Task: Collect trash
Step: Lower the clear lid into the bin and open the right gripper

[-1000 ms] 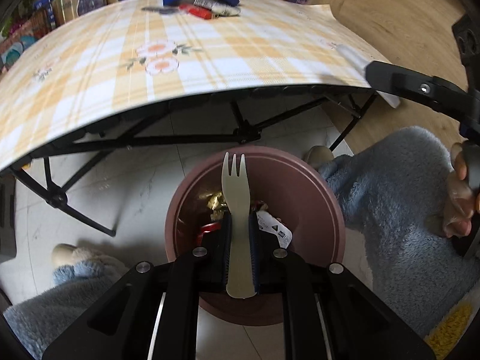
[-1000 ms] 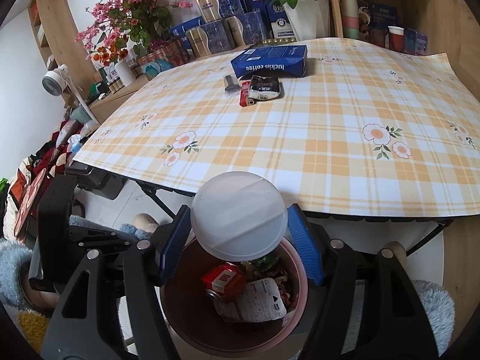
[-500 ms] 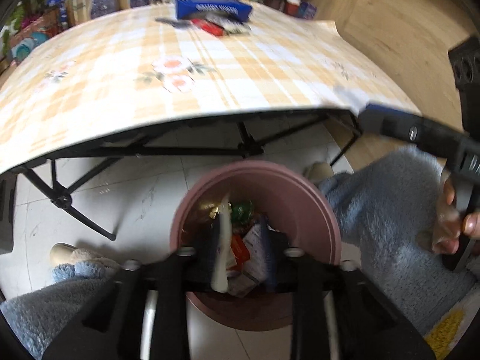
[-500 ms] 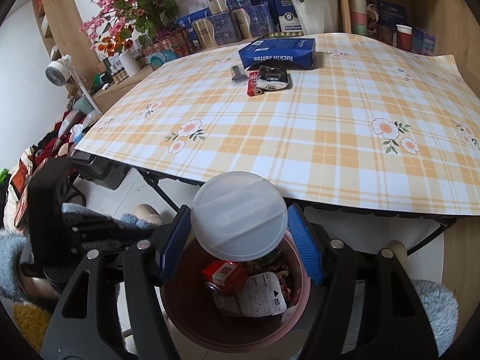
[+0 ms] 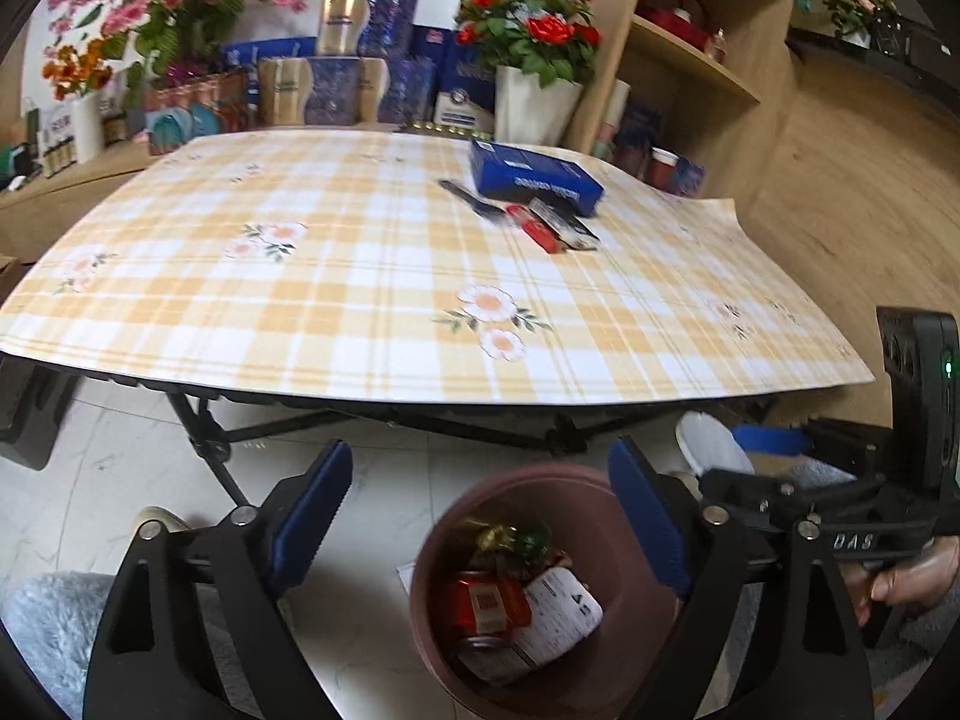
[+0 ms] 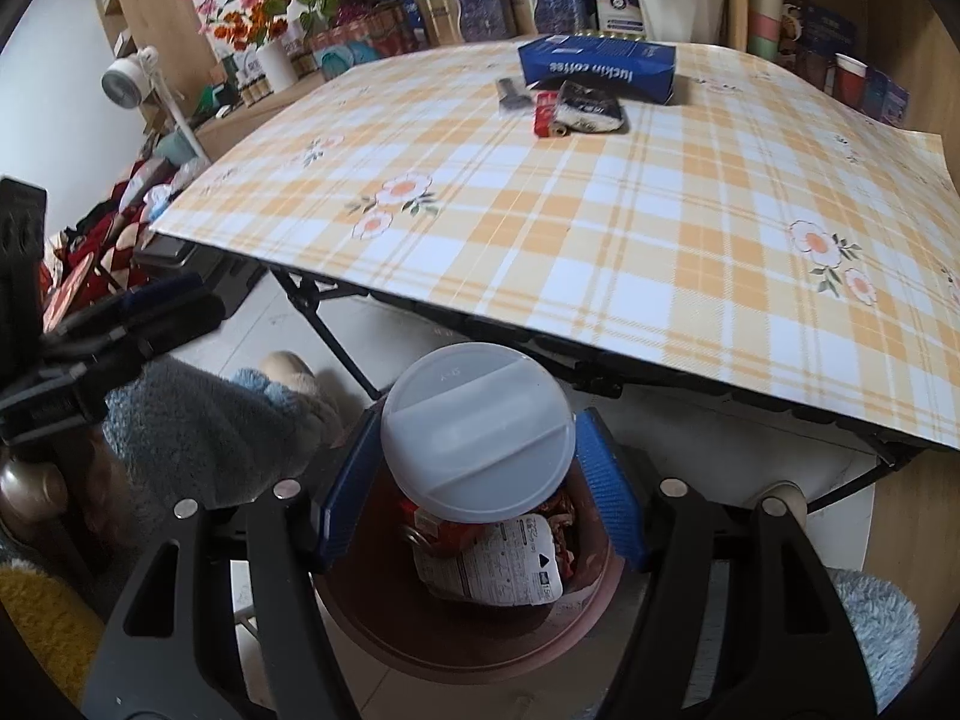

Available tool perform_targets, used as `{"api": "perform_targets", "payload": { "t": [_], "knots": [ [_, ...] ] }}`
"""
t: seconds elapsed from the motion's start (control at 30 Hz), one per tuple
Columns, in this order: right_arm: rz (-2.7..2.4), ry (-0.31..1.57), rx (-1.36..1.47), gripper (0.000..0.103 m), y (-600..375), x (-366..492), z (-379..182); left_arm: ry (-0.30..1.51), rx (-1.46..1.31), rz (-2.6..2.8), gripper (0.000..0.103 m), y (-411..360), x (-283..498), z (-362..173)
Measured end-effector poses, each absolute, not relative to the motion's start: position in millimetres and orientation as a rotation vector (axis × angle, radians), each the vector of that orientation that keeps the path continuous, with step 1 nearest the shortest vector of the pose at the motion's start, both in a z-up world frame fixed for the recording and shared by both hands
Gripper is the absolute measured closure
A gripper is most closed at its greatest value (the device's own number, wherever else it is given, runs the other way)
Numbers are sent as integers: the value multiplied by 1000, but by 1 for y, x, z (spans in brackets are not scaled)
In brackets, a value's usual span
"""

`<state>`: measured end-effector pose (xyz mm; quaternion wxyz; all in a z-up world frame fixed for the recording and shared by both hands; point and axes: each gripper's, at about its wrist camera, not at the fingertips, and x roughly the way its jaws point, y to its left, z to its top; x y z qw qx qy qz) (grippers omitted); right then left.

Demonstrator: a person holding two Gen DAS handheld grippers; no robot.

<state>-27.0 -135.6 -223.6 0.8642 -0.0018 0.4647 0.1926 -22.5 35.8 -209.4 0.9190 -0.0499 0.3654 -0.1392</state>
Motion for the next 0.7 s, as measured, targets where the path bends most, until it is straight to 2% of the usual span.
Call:
{"api": "perform_targets", "payload": {
  "t": [0.7],
  "knots": [
    [429,1028,-57,35,-116,-20,-239,720,-71,-227,14,41,-23,-209]
  ]
}}
